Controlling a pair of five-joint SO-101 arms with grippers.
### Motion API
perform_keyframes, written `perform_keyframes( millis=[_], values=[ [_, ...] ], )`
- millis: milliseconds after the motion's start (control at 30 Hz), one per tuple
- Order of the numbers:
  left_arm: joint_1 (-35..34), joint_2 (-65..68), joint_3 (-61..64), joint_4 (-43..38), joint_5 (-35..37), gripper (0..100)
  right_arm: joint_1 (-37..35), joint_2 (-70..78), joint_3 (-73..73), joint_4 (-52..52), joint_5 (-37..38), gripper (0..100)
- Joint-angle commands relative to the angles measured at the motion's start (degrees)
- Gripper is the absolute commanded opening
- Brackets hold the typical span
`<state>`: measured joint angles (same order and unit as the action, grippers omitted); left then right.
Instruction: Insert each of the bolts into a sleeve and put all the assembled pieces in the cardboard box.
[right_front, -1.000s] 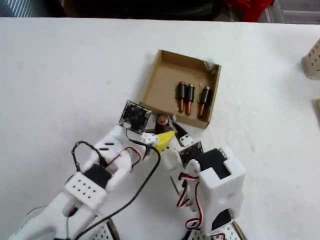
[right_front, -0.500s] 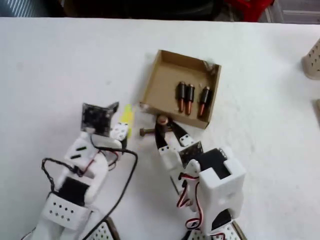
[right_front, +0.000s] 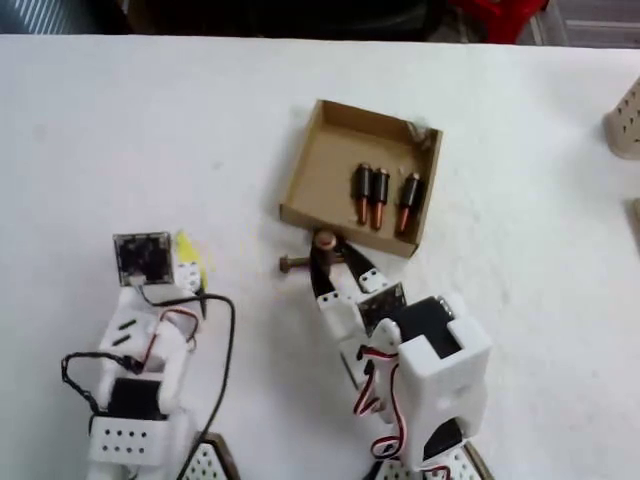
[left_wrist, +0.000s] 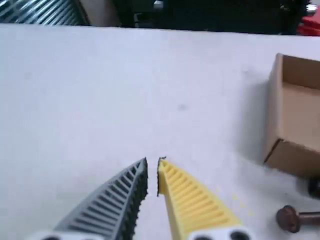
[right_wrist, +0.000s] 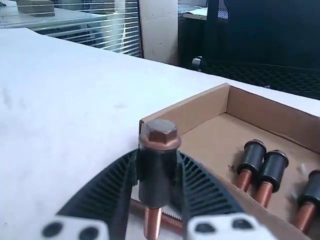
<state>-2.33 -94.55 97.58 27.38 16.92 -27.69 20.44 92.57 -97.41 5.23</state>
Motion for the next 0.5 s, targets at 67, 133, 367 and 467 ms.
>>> perform_keyframes(
  millis=[67, 133, 367, 467],
  values=[
    [-6.02, -3.91, -0.26, 13.36, 0.00, 7, 3.74, -8.75, 1.85, -1.54, -0.26, 1.7],
    [-5.93, -3.91, -0.26, 16.53, -0.26, 7, 6.11, -12.26, 2.73, -1.27, -0.26, 1.7],
    [-6.29, -4.09, -0.26, 22.15, -17.14, 7, 11.21, -21.41, 4.04, 4.88, 0.00, 1.7],
    [-6.29, -4.09, -0.26, 22.15, -17.49, 7, 11.82, -26.07, 3.87, 11.21, 0.00, 1.7]
  ],
)
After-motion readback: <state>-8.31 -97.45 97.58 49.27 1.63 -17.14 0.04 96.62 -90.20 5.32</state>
